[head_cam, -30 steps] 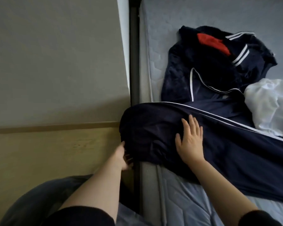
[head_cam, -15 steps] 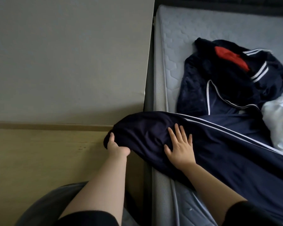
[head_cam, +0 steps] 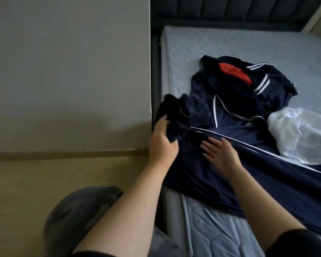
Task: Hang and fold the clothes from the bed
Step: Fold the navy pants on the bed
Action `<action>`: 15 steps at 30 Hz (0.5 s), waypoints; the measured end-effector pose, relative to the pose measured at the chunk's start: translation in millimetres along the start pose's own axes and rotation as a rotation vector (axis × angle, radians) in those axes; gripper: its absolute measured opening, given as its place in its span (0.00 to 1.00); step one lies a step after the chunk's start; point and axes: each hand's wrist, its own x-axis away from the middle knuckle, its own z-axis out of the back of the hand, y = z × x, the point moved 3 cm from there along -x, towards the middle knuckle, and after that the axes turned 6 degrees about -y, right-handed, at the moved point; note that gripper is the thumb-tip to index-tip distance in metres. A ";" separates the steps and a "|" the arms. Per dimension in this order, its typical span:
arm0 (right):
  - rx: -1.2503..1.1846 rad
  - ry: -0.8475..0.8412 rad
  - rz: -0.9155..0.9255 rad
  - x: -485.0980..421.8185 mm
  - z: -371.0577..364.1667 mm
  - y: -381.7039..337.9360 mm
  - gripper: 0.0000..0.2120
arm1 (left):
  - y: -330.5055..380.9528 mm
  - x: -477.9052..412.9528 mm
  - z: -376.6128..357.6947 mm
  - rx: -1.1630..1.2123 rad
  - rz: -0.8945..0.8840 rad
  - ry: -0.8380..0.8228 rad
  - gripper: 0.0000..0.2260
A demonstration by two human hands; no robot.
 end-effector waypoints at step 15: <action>0.228 0.118 -0.067 16.4 39.5 6.2 0.14 | -20.5 12.8 -51.2 -0.516 0.067 -0.400 0.20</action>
